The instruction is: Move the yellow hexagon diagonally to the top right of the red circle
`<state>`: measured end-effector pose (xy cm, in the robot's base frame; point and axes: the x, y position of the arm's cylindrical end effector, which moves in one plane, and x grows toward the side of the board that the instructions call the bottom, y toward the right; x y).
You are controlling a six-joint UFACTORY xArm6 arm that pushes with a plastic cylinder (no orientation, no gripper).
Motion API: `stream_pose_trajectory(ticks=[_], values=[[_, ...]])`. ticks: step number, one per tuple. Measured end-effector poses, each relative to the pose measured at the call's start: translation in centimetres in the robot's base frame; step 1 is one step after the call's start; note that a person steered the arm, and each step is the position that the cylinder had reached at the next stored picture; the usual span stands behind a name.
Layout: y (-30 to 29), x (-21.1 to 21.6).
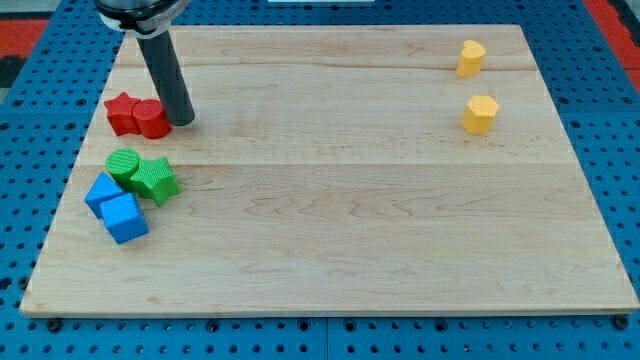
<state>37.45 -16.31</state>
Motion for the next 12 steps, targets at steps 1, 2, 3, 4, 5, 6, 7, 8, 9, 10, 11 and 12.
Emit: stream_pose_trajectory(ticks=[1,2,3,4,5,6,7,8,9,10,11,12], values=[[12.0,0.2],[23.6,2.1],[33.4,5.0],[39.3,6.2],[42.1,2.8],[42.2,0.5],[42.2,0.2],[42.1,0.2],[41.0,0.0],[32.0,0.0],[16.8,-0.7],[6.5,-3.8]])
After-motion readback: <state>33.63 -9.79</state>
